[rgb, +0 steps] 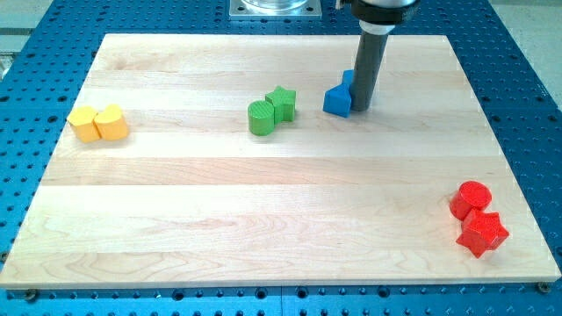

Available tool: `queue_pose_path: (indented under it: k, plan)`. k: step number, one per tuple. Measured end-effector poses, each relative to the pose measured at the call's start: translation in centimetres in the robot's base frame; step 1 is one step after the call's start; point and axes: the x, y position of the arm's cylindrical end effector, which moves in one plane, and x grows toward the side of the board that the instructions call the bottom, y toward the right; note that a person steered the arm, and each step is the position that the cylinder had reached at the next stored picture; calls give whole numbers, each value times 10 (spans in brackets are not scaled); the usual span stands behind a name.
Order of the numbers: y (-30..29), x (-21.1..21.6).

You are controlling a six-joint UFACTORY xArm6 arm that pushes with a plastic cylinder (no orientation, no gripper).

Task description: Place the blue cube to the top left side of the board

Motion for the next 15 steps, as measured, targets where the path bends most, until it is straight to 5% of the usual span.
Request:
queue_pose_path:
  k: [2, 3, 4, 6, 8, 9, 12, 14, 15]
  plan:
    - [14, -52]
    - [86, -60]
    - [55, -97]
    - [-101, -99]
    - [54, -91]
    - [11, -57]
    - [-165, -51]
    - [-126, -85]
    - [-212, -102]
